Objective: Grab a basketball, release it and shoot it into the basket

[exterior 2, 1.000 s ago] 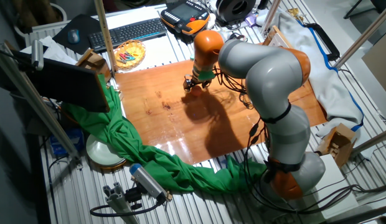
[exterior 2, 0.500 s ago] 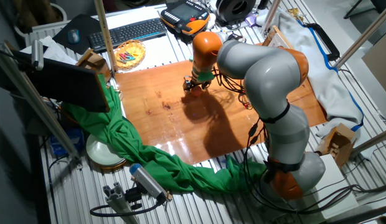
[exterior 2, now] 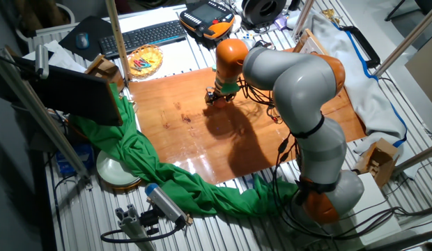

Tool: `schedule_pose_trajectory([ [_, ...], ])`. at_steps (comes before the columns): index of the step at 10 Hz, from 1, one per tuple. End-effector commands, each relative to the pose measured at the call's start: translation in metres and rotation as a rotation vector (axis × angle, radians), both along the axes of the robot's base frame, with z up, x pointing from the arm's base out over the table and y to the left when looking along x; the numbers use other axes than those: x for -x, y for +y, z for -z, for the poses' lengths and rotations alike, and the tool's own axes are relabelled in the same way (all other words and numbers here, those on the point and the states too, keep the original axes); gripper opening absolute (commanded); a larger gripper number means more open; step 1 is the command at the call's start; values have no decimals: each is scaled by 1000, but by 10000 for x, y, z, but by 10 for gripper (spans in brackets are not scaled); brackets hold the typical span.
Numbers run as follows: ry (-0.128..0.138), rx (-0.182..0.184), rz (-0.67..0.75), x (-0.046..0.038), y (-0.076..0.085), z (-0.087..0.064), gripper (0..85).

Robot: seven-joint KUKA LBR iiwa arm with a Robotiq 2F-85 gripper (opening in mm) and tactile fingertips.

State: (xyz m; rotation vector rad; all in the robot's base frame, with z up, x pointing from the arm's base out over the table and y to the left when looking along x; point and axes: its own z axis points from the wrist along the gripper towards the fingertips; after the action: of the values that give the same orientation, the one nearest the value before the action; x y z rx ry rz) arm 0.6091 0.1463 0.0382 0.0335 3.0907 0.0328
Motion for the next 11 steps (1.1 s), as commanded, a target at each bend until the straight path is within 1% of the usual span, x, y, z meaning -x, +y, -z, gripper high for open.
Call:
schedule_pose_trajectory([
  [1,1,-1,-6,0,-5,3,757],
  [2,3,0,-11,0,-7,5,727],
  [3,4,-2,-17,1,-7,5,677],
  [4,8,-4,-30,1,-10,-2,580],
  [5,8,-4,-34,3,-9,-11,433],
  [6,10,-4,-43,3,-12,-23,230],
  [7,12,-2,-50,9,-15,-58,70],
  [8,14,1,-50,18,-20,-121,7],
  [11,8,0,-28,53,-61,-326,7],
])
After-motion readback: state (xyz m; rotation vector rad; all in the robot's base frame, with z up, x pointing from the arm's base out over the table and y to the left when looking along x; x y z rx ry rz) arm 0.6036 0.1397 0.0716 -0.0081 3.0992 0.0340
